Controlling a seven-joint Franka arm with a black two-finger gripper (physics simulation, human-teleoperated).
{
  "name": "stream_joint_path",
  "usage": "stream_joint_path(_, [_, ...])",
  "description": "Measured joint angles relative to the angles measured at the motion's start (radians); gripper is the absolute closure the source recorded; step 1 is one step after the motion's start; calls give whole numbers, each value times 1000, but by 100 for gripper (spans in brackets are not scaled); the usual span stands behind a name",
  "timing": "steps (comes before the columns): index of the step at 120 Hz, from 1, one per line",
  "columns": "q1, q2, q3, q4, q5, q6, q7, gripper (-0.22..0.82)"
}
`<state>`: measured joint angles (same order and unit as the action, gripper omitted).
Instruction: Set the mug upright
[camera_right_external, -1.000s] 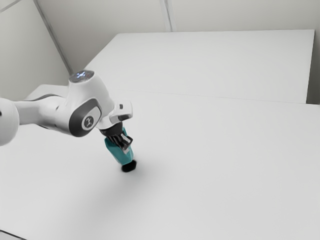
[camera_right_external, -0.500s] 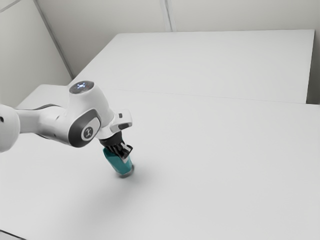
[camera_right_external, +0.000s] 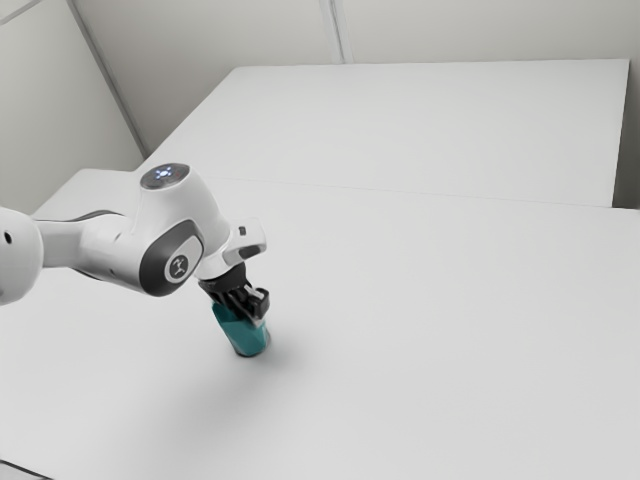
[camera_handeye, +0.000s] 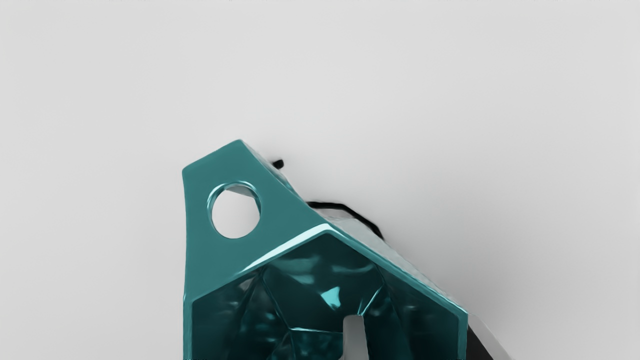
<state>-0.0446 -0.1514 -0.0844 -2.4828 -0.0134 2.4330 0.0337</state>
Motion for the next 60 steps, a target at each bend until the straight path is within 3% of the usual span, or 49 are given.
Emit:
stream_joint_path(11, [-3,-14,-15,2,-4,0,-3,33])
stream_joint_path(24, [2,-50,-31,4,-6,-3,-6,21])
stream_joint_path(44, [25,-87,-59,23,-8,-21,-8,11])
stream_joint_path(60, [32,-82,-64,120,-11,-100,-10,7])
